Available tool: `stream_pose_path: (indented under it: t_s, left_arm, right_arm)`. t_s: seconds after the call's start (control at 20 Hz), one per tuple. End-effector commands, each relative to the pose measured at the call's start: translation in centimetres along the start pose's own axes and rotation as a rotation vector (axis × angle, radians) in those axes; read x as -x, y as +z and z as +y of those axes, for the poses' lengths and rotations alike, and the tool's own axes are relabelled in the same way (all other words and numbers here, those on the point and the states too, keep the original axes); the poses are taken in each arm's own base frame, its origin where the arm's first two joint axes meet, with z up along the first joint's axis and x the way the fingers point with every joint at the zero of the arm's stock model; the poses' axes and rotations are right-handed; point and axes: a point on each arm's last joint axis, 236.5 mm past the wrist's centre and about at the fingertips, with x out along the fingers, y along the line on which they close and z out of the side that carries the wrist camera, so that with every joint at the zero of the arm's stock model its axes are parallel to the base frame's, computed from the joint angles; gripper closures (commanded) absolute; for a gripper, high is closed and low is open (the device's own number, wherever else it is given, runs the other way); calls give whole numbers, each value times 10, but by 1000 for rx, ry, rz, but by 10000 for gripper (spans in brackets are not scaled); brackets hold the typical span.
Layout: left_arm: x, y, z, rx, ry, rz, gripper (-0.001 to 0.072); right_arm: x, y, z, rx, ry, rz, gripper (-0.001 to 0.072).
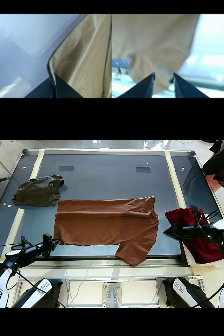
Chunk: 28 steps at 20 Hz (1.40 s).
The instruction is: Fold the shirts.
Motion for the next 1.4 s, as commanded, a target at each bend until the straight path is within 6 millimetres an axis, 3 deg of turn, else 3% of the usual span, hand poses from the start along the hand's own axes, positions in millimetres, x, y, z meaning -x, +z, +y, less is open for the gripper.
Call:
stream_pose_path:
  t_s: [0.0, 0.15, 0.3, 0.4, 0.55, 0.65, 0.8, 0.85, 0.9, 1.0, 1.15, 1.25, 1.35]
  left_arm:
    - [0, 0, -3, 3, -11, 2, 697]
    - [0, -3, -4, 2, -15, 13, 697]
    - [0, -4, -4, 2, -16, 16, 696]
    - [0, -5, -5, 2, -18, 21, 696]
    - [0, -7, -5, 2, -21, 29, 697]
    - [0, -7, -5, 2, -21, 28, 697]
    - [0, -7, -5, 2, -21, 28, 697]
    - [0, -7, -6, 2, -21, 28, 697]
    - [0, -7, -6, 2, -21, 28, 697]
    - [3, -6, -12, -35, -38, 31, 697]
    - [29, -7, -55, -168, -132, 26, 697]
    - [60, 3, -87, -290, -192, -73, 698]
    - [104, 23, -119, -400, -240, -255, 699]
  right_arm:
    - [-24, -34, -12, -112, 11, 97, 236]
    - [-53, -59, -6, -208, 92, 136, 237]
    - [-80, -96, 2, -193, 99, 234, 237]
    - [-97, -104, 10, -159, 95, 232, 237]
    - [-112, -93, 12, -146, 47, 166, 241]
    - [-117, -81, 16, -144, 45, 107, 344]
    - [-122, -70, 24, -144, 62, 56, 411]
    - [-123, -71, 26, -143, 65, 58, 536]
    - [-124, -71, 27, -147, 71, 59, 703]
    - [-119, -73, 37, -111, 96, 78, 703]
    - [-93, -79, 64, 30, 142, 142, 703]
    - [-67, -79, 78, 144, 135, 149, 704]
    - [-38, -62, 92, 209, 104, 69, 704]
